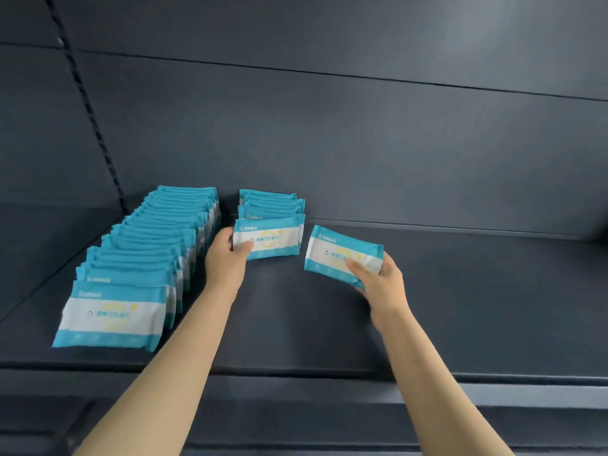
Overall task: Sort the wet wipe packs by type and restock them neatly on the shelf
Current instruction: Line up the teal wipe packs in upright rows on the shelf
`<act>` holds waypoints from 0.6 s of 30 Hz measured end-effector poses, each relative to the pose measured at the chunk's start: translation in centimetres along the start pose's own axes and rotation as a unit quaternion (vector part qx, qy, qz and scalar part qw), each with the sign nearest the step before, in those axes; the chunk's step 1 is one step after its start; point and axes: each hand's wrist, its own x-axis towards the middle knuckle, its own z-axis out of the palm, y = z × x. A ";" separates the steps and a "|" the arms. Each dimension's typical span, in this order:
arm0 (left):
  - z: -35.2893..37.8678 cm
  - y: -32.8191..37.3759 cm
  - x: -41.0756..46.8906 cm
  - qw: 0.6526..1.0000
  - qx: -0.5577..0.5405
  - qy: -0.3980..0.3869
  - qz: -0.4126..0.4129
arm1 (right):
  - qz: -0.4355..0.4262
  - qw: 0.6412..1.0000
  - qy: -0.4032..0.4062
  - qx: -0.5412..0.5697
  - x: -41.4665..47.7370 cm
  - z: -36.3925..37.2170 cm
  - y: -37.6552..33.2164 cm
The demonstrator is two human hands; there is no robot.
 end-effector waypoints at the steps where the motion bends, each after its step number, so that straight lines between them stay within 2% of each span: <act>1: 0.3 -0.1 0.5 1.000 0.014 0.002 0.007 | -0.001 1.000 -0.004 -0.005 0.4 0.0 0.1; 4: 1.0 -0.4 1.8 0.997 0.064 0.025 0.028 | -0.003 1.000 -0.013 -0.021 1.2 0.1 0.5; 11: 1.7 0.0 2.6 0.996 0.065 0.054 0.029 | -0.005 0.998 -0.027 -0.056 1.6 0.6 0.9; 15: 1.5 -0.1 2.8 0.998 0.046 0.045 0.022 | 0.009 0.997 -0.017 -0.070 1.7 1.7 1.2; 18: 0.8 -0.3 2.5 0.999 -0.017 0.039 0.021 | -0.002 0.996 -0.024 -0.088 1.9 3.6 1.3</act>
